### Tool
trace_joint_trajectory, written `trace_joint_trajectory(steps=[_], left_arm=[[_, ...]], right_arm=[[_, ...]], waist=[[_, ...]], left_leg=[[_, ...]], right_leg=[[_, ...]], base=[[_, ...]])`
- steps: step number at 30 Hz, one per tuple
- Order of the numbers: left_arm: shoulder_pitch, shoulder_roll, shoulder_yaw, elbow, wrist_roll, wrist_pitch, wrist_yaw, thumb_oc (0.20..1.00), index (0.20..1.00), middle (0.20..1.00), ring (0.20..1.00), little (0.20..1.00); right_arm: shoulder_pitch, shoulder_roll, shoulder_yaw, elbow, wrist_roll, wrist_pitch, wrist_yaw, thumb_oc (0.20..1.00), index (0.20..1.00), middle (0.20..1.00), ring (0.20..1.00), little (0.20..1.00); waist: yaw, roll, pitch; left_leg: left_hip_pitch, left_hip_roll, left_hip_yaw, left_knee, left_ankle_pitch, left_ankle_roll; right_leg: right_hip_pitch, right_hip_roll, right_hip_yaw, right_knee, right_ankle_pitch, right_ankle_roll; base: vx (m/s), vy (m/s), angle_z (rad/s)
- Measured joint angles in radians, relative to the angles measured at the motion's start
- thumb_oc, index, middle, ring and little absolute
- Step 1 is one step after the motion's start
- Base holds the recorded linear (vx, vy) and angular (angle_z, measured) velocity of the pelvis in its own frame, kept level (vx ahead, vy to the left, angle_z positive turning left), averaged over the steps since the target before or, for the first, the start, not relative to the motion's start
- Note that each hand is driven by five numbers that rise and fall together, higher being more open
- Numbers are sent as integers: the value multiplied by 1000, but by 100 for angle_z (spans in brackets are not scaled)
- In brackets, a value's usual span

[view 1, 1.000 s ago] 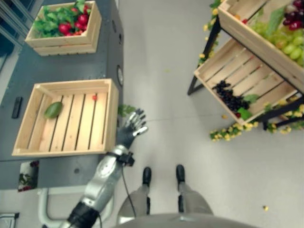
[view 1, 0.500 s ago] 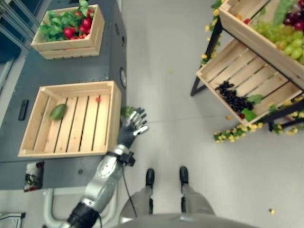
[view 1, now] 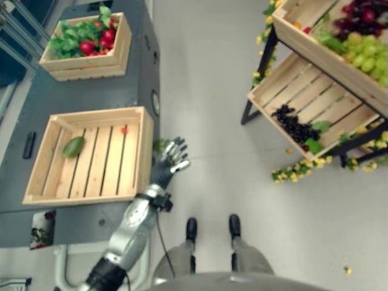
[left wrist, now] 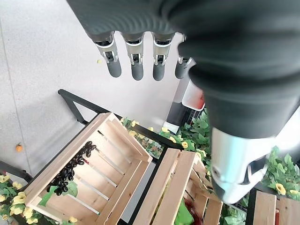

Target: Pick up the fruits from the basket on one side to the basket on the other side

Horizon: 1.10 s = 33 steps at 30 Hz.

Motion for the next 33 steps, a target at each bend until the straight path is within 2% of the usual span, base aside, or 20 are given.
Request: trace_joint_trajectory(steps=[2,5,8,13,22,26,29,33], left_arm=[[5,4,7,2,0,0,8,1000,1000,1000,1000,1000],[-1,-4,9,2,0,-1,13,1000,1000,1000,1000,1000],[8,-13,24,2,0,-2,28,1000,1000,1000,1000,1000],[26,-40,62,2,1,-16,56,1000,1000,1000,1000,1000],[32,-75,77,2,1,-18,80,1000,1000,1000,1000,1000],[33,-92,77,2,1,-18,101,1000,1000,1000,1000,1000],[41,-113,81,2,1,-20,124,1000,1000,1000,1000,1000],[51,-138,93,10,1,-21,150,1000,1000,1000,1000,1000]], right_arm=[[91,-15,-108,-210,91,-41,-32,1000,1000,1000,1000,1000],[242,-17,-252,-407,175,-72,-53,1000,1000,1000,1000,1000],[375,-18,-322,-525,230,-93,-50,1000,1000,1000,1000,1000],[590,-14,-507,-713,308,-115,-34,1000,1000,1000,1000,1000],[707,-5,-582,-873,378,-146,8,1000,1000,1000,1000,1000],[777,38,-601,-954,410,-154,16,1000,1000,1000,1000,1000],[903,132,-701,-1027,429,-166,26,1000,1000,1000,1000,1000],[1049,273,-745,-1064,428,-172,31,1000,1000,1000,1000,1000]], waist=[[-8,-1,-1],[-11,1,-2],[-10,0,-3],[-9,0,-3],[-8,0,-3],[-8,-1,-2],[-8,-2,-2],[-7,-3,-2]], left_leg=[[2,1,9,0,-1,-1],[4,3,12,0,-2,-2],[5,8,14,0,-4,-5],[2,13,12,0,-6,-8],[1,15,6,0,-7,-10],[4,15,-3,0,-7,-10],[9,16,-6,0,-8,-12],[14,19,-12,0,-10,-14]], right_leg=[[-1,3,7,0,1,0],[-1,6,9,0,0,1],[-1,10,9,0,-1,2],[-3,12,9,0,-4,-3],[-1,14,4,0,-5,-4],[5,15,-4,0,-8,-7],[12,18,-8,0,-12,-8],[19,19,-21,0,-15,-11]], base=[[7,-17,-10],[10,-17,-5],[3,-34,-3],[0,-11,1],[3,-9,2],[12,-29,6],[2,-36,4],[-6,-44,3]])
